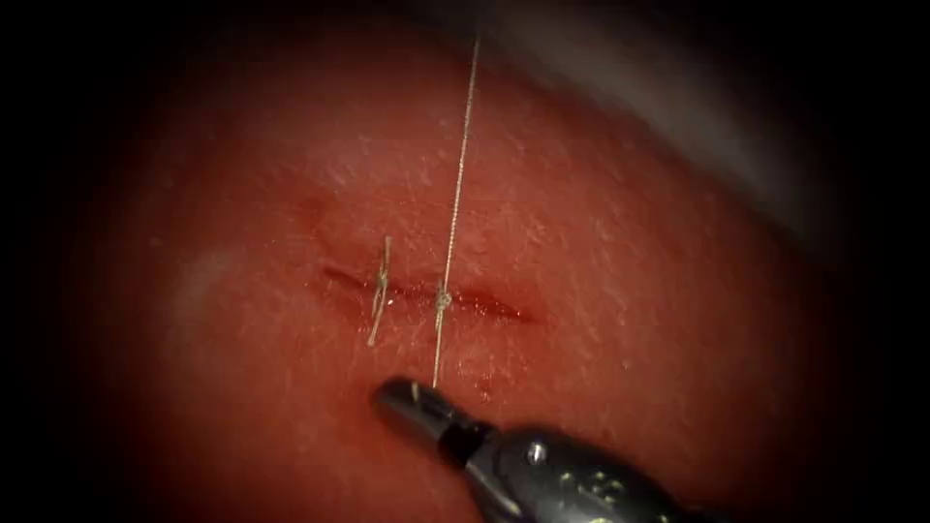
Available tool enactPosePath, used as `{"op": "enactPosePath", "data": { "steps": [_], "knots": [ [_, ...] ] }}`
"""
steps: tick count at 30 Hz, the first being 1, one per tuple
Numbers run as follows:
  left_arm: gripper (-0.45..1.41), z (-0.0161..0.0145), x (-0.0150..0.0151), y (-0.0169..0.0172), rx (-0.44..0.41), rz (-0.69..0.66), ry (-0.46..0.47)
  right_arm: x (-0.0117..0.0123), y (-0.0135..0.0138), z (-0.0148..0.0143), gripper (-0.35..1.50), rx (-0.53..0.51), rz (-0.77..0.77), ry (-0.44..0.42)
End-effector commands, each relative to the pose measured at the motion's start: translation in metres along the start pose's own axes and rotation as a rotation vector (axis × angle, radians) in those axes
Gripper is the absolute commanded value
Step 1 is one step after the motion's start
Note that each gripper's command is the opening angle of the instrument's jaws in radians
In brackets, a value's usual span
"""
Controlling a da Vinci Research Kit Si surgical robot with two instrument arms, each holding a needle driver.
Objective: Wound Closure
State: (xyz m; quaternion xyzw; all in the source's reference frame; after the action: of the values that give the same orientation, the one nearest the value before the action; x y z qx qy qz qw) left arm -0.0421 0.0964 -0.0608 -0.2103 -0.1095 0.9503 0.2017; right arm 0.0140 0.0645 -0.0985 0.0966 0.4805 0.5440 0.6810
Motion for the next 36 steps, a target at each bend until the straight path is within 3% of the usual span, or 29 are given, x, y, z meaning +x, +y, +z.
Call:
{"op": "enactPosePath", "data": {
  "steps": [1,7,18,22,23,24,26,29,31,36],
  "knots": [
    [-0.35,0.0008,0.0007,-0.0003,0.006,0.008,-0.002,-0.0003,-0.0003,0.0006,-0.35,0.003,-0.001,0.0],
    [-0.35,0.0026,0.0031,-0.0012,0.049,0.046,-0.019,-0.0005,-0.0003,0.0003,-0.35,-0.001,-0.001,-0.018],
    [-0.35,0.0024,0.0027,-0.001,0.065,0.06,-0.055,-0.0016,-0.0017,0.0002,-0.35,0.022,-0.008,-0.051],
    [-0.35,0.0021,0.0025,-0.001,0.063,0.061,-0.054,-0.0001,-0.0018,0.0002,-0.35,0.053,-0.001,0.018],
    [-0.35,0.0019,0.0024,-0.001,0.061,0.062,-0.053,0.0003,-0.0018,0.0001,0.31,0.057,0.001,0.024],
    [-0.35,0.0011,0.0021,-0.0011,0.053,0.066,-0.05,0.0015,-0.0018,-0.0003,0.83,0.091,0.006,0.025],
    [-0.35,-0.0011,0.0016,-0.0014,0.032,0.077,-0.038,0.0031,-0.0014,-0.0015,1.08,0.13,-0.109,0.018],
    [-0.35,-0.0037,0.0013,-0.0014,0.021,0.067,-0.016,0.0048,-0.0009,-0.0027,1.3,0.184,-0.156,-0.006],
    [-0.35,-0.006,0.0012,-0.0009,0.014,0.064,-0.005,0.0059,-0.0004,-0.0037,1.3,0.215,-0.154,-0.02],
    [-0.35,-0.0083,0.0011,0.0023,-0.002,0.054,-0.001,0.0078,0.0012,-0.0036,1.28,0.166,-0.138,-0.009]
  ]
}}
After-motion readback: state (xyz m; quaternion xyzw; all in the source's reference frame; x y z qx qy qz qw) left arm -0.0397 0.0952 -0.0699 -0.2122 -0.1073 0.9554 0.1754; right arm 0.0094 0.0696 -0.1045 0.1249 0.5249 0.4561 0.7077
